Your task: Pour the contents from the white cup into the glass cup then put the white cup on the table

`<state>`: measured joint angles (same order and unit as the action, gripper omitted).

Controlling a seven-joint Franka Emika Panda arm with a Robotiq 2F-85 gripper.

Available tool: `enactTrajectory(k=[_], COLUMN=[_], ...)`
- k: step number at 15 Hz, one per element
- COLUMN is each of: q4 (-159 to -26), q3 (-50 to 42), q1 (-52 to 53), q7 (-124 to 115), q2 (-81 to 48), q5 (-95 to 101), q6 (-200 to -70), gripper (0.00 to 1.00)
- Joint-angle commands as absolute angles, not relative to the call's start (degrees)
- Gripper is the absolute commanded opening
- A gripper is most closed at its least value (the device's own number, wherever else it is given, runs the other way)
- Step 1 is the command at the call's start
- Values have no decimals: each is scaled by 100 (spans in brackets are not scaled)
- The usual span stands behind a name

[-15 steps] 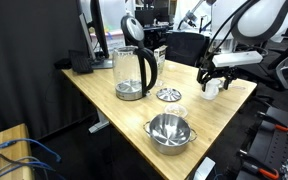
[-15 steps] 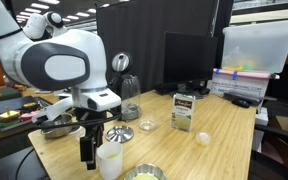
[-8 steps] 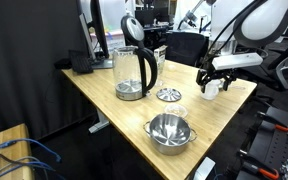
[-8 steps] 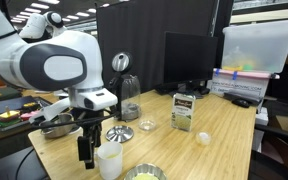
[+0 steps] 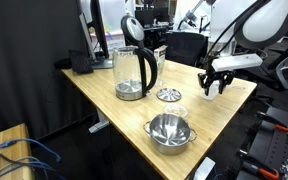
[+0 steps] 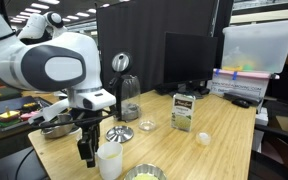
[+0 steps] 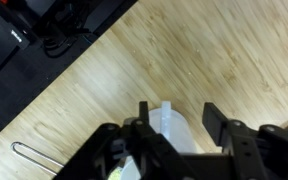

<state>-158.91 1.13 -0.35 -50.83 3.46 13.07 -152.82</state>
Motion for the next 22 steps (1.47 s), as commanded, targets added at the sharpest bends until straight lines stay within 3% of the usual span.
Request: enactTrajectory(k=[1, 5, 13, 22], q4=[-15888, -15886, -15885, -15714], q3=[145, 121, 94, 136], q1=[-122, -110, -86, -6], q7=[-5208, -5194, -4929, -2744], q2=[244, 189, 258, 824], q5=[1461, 1455, 1289, 532], q6=[-15475, -15501, -15385, -13779], gripper=[28, 1, 2, 2])
